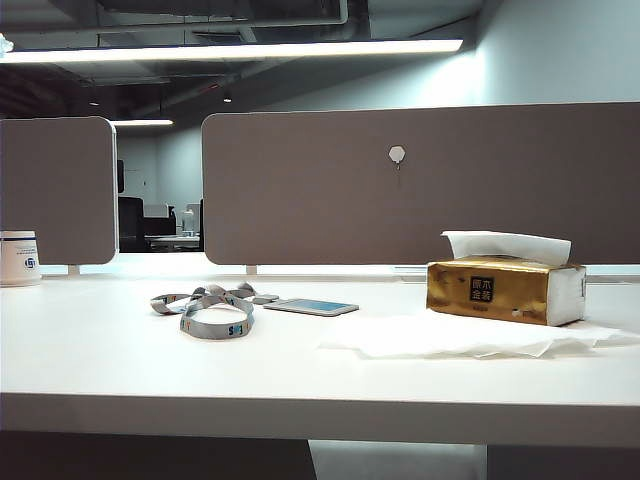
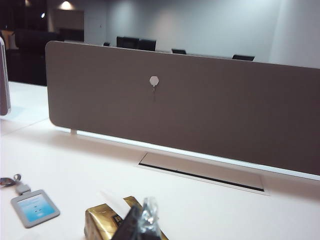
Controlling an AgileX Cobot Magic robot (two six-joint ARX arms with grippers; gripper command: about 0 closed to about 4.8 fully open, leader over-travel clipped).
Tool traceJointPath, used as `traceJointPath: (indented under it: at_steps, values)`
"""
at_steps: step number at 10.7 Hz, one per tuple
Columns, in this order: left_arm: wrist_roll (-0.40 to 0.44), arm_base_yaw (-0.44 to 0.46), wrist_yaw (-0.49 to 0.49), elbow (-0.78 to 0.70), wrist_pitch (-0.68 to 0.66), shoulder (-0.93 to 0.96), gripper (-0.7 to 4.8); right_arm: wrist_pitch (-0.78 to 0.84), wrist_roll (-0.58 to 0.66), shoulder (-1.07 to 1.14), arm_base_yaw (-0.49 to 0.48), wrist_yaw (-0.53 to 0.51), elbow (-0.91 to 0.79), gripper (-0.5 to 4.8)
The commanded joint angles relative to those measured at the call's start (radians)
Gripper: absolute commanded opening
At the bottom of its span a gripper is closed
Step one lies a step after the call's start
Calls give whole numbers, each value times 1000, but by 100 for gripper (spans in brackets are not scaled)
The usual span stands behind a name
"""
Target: Pull out a tissue from the tissue box and use it to cover the ID card on the tabletop.
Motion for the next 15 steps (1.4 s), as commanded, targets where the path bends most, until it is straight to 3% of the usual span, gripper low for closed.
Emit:
traceJointPath:
  at_steps: [1, 4, 6, 7, 8, 10, 12, 13, 15]
  values:
    - [-6, -1, 6, 4, 12, 1, -5, 0, -53, 139, 0, -78, 101, -6]
    - [-6, -1, 6, 4, 12, 1, -5, -51, -55, 471, 16, -218, 270, -6]
    - [-6, -1, 3, 4, 12, 1, -5, -24, -182, 620, 122, -164, 286, 12]
    - [-6, -2, 3, 4, 12, 1, -5, 11, -184, 702, 195, -82, 286, 114]
    - [-6, -2, 3, 4, 12, 1, -5, 29, -184, 772, 231, -30, 286, 175]
    - [-6, -2, 3, 4, 12, 1, -5, 58, -185, 859, 249, -10, 286, 191]
    - [-6, -1, 3, 4, 12, 1, -6, 65, -249, 925, 252, 31, 286, 244]
    - [-6, -1, 3, 4, 12, 1, -6, 66, -298, 962, 251, 106, 286, 244]
    - [-11, -1, 3, 4, 12, 1, -6, 87, -315, 989, 251, 127, 286, 244]
